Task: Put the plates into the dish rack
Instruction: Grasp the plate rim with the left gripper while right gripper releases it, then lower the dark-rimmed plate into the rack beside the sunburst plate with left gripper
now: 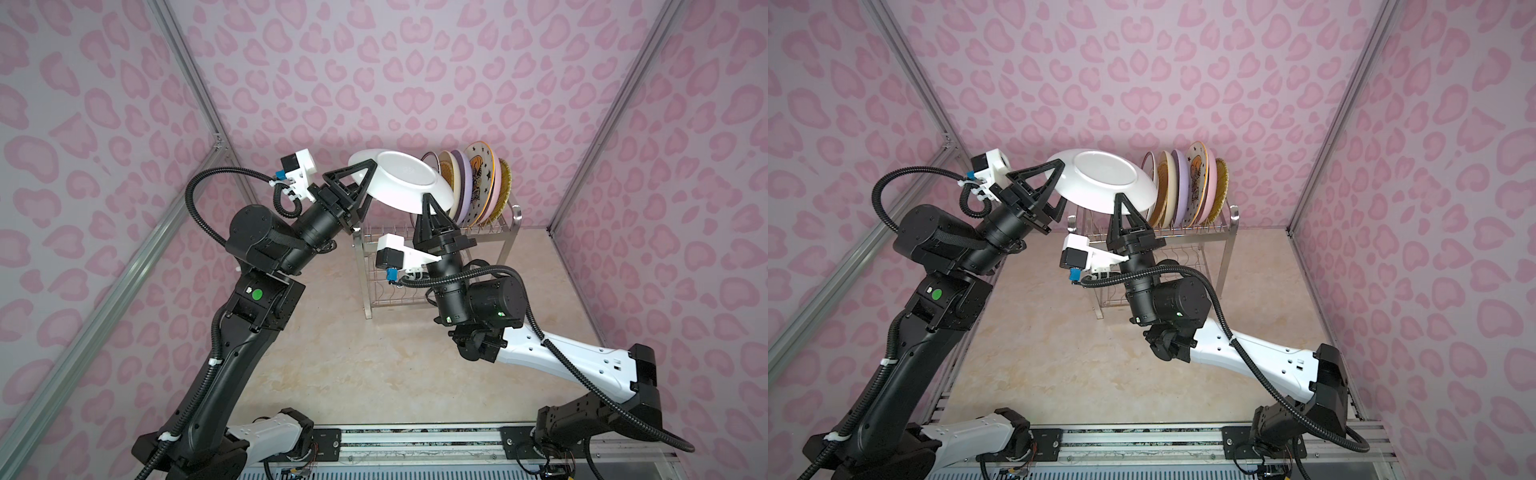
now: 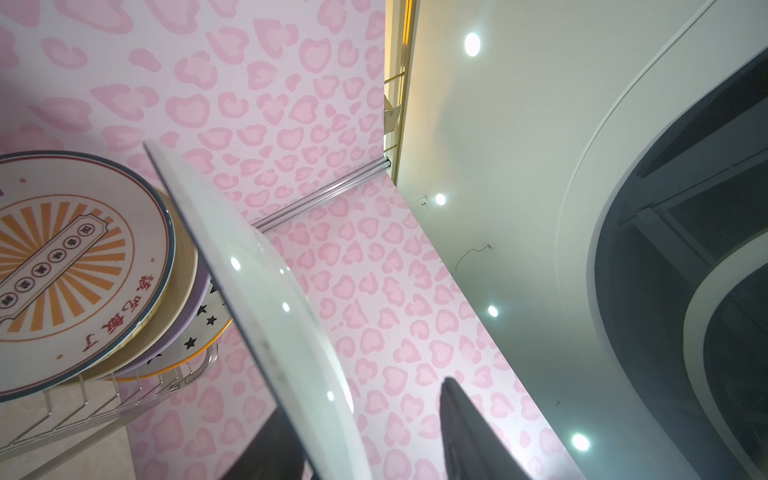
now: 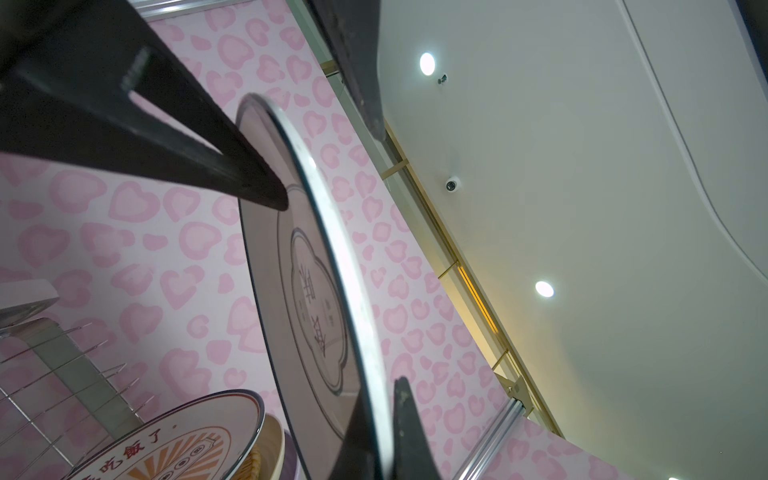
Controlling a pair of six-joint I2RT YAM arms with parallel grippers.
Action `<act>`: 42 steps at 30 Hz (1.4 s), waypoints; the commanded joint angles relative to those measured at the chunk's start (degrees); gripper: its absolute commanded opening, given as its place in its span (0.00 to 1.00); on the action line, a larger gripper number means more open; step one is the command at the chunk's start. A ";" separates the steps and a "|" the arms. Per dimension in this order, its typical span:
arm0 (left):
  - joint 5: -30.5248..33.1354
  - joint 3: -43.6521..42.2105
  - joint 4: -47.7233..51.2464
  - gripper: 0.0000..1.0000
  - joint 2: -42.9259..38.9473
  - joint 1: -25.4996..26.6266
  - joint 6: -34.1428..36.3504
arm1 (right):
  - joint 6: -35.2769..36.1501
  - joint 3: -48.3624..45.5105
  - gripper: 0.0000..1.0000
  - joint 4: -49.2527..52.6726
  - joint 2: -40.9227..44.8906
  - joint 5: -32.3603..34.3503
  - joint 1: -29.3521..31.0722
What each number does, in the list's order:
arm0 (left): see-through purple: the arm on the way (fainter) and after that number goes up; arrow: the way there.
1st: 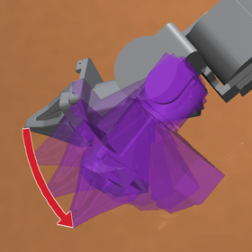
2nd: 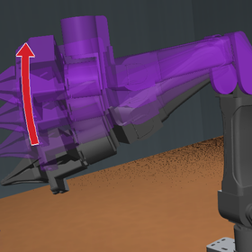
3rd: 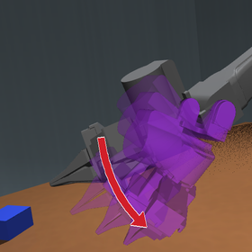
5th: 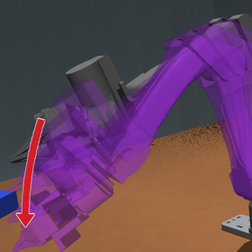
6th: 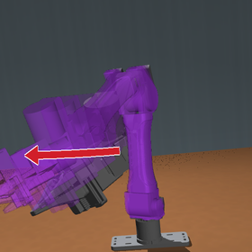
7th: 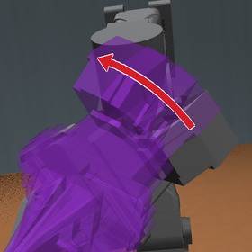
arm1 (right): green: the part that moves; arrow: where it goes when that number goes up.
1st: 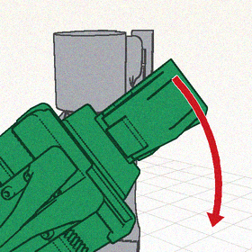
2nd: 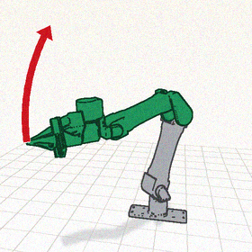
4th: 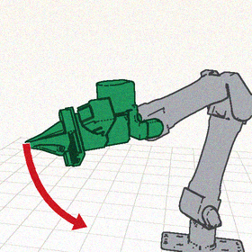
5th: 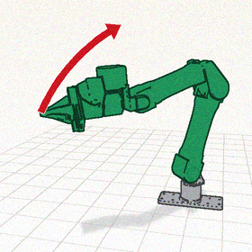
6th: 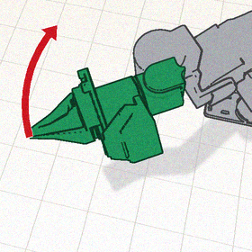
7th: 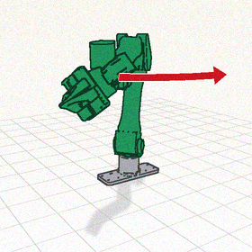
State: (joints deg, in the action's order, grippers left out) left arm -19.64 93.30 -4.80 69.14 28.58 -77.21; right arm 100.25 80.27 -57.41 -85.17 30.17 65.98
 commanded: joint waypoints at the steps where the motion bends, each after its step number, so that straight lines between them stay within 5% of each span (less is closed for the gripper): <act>1: -1.15 -1.18 -4.04 0.44 -0.87 -0.45 -2.66 | 1.09 -0.03 0.00 -5.43 -0.27 -2.23 -0.55; 4: -1.10 -2.88 -4.52 0.37 -1.64 -1.01 -3.35 | 0.83 -0.57 0.00 -5.50 -0.29 -2.75 -0.85; 7: -1.50 -3.78 -5.22 0.18 -1.64 -1.75 -4.52 | 1.13 -1.10 0.00 -6.48 -0.57 -3.29 -0.85; 17: -2.59 -3.82 -8.19 0.03 -0.25 -2.30 -5.75 | 0.22 -2.47 0.00 -8.78 0.15 -3.66 0.15; 18: -2.52 -3.63 -8.39 0.03 -0.16 -2.30 -5.36 | -0.64 -2.40 0.20 -9.74 0.26 -2.98 0.72; 21: -1.28 -1.85 -6.53 0.03 -0.06 -2.38 -1.79 | -1.65 -1.60 1.00 -12.09 0.61 1.77 3.40; 23: -0.86 0.60 -4.06 0.03 0.39 -2.56 1.96 | -4.40 -2.27 1.00 -9.01 2.43 5.77 5.12; 27: -0.57 6.33 -0.28 0.03 1.84 -3.63 9.14 | -21.94 -4.59 1.00 11.82 10.39 12.50 6.73; 34: -0.50 23.58 17.96 0.03 8.85 -4.58 26.07 | -60.82 -2.69 1.00 46.63 22.90 13.85 3.78; 38: -0.15 36.38 32.34 0.03 15.89 -4.48 36.31 | -81.50 -0.36 1.00 63.76 28.44 5.00 -5.79; 42: -0.80 44.04 39.96 0.03 21.74 -3.93 41.67 | -91.74 -2.78 1.00 68.49 33.92 0.45 -13.13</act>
State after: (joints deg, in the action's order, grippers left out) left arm -20.14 133.73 26.87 88.49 24.40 -43.55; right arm 23.94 78.63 1.04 -53.32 35.86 55.90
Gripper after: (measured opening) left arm 0.087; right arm 0.998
